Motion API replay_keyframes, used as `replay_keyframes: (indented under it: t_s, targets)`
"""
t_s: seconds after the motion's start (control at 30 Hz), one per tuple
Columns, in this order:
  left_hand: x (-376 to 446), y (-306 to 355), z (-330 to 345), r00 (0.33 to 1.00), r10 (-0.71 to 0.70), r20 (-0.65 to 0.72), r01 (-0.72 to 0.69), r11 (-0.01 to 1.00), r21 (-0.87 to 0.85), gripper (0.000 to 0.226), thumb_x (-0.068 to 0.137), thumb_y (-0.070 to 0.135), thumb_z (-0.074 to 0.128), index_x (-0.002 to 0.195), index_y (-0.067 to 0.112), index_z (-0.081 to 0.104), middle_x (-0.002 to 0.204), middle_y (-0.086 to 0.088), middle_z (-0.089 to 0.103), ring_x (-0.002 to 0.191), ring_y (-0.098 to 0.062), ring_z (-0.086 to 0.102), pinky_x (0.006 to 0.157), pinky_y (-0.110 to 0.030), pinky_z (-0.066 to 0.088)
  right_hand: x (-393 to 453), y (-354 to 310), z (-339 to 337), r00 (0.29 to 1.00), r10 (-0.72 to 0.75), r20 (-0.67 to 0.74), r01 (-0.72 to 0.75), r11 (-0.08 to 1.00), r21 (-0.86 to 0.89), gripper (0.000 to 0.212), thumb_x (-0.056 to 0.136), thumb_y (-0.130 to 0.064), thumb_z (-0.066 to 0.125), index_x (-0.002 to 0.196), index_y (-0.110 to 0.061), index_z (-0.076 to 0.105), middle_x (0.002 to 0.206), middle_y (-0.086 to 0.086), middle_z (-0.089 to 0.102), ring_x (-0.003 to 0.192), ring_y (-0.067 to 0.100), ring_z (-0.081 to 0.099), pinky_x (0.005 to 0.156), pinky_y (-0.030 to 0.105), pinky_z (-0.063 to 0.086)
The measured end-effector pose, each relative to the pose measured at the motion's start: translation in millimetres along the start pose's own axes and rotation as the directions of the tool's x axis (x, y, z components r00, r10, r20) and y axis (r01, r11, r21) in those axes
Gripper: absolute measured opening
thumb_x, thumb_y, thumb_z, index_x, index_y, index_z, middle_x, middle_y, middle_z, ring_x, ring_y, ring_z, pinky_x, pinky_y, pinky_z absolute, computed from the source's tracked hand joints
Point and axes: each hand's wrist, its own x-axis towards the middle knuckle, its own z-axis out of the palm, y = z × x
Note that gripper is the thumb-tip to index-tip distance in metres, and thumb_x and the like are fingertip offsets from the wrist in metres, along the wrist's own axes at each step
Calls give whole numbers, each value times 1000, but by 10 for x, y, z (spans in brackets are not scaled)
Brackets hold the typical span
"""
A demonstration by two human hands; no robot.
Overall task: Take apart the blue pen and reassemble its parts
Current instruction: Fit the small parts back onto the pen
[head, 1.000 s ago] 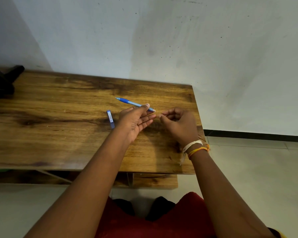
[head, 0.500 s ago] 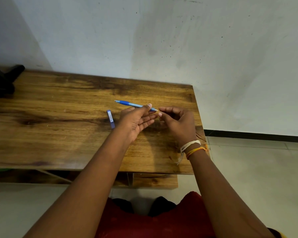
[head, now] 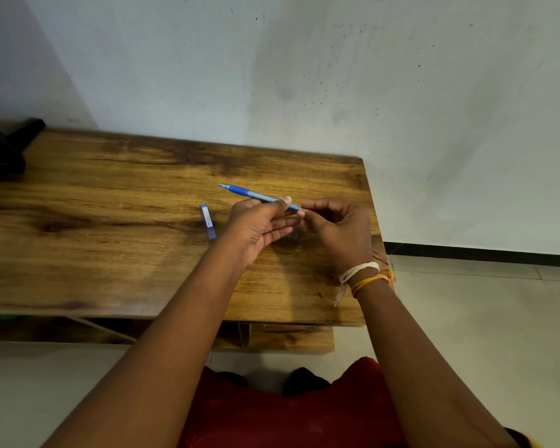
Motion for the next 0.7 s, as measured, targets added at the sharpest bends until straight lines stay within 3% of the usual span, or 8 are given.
replay_keyframes:
  t_s: [0.1,0.2,0.4,0.5,0.7]
  targets:
    - [0,-11,2,1000,6,-7,-6,1000,5,19,87,12,66,103,3,62,89,-14,75,80,-20,74,71,-28,59,7,25,14,999,13,35,-13,1000,-1,15,84,-3,69,98,-7,75,92,6,76,87,18,73,80,38,60]
    - [1,-12,-8,1000,9,-12,-9,1000,15,20,87,12,66,103,3,62,98,-18,73,88,-23,72,74,-29,59,8,37,22,999,38,21,-39,998,47,14,83,-1,70,95,-8,74,88,5,75,81,16,74,74,33,61]
    - [-12,18,-5,999,44,13,-45,997,70,7,86,8,65,92,7,62,91,-14,72,80,-20,72,77,-30,58,7,32,40,998,55,-8,-54,992,117,10,81,0,72,85,-9,73,79,8,74,71,19,74,66,30,61]
    - [-12,45,-22,997,70,25,-72,993,99,6,86,5,65,90,9,63,90,-13,71,83,-20,71,80,-32,58,13,11,64,997,75,21,-77,985,155,12,82,3,70,82,-9,72,73,5,72,61,9,70,58,21,58]
    - [-31,83,-22,993,87,80,-96,990,105,7,85,5,65,89,11,64,87,-10,73,77,-18,73,74,-29,60,-8,-30,27,995,100,18,-102,967,236,8,82,2,70,88,-2,72,74,6,72,58,7,69,56,20,57]
